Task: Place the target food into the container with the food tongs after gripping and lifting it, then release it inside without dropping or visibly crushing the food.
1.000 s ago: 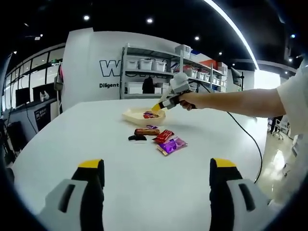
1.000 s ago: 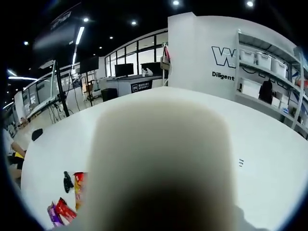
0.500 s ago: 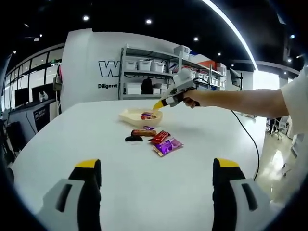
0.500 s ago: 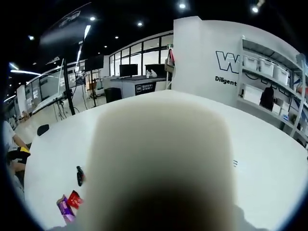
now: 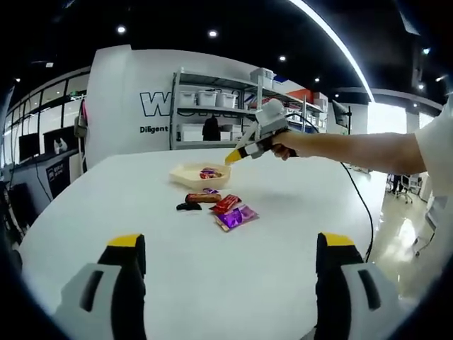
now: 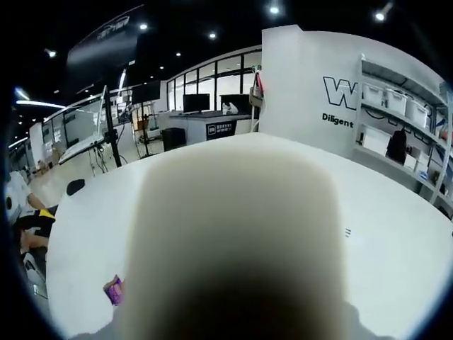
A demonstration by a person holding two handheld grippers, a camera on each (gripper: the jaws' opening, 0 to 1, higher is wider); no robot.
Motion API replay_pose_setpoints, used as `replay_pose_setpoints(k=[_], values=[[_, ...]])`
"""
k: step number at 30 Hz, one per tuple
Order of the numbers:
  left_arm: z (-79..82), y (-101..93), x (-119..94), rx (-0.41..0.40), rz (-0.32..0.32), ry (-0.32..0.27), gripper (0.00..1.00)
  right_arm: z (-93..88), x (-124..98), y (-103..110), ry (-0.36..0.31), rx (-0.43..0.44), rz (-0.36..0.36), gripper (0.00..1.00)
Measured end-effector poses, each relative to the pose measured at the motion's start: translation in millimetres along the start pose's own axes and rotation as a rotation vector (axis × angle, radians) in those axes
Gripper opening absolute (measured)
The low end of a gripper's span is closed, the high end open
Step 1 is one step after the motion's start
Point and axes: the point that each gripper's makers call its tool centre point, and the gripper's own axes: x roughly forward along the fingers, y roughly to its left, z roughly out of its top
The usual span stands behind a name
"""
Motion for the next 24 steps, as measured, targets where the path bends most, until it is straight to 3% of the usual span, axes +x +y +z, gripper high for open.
replay_pose_setpoints(k=[12,24], values=[[4.2,-15.5,-6.0,0.009,-0.017,-0.025,0.98,-10.8,-30.2,31.5,-0.001,-0.028,0.062,0.19],[5.1,-26.5,-14.8,0.011,-0.031,-0.036,0.96,-33.2,-34.4,52.4,0.04,-0.027,0.144,0.19]])
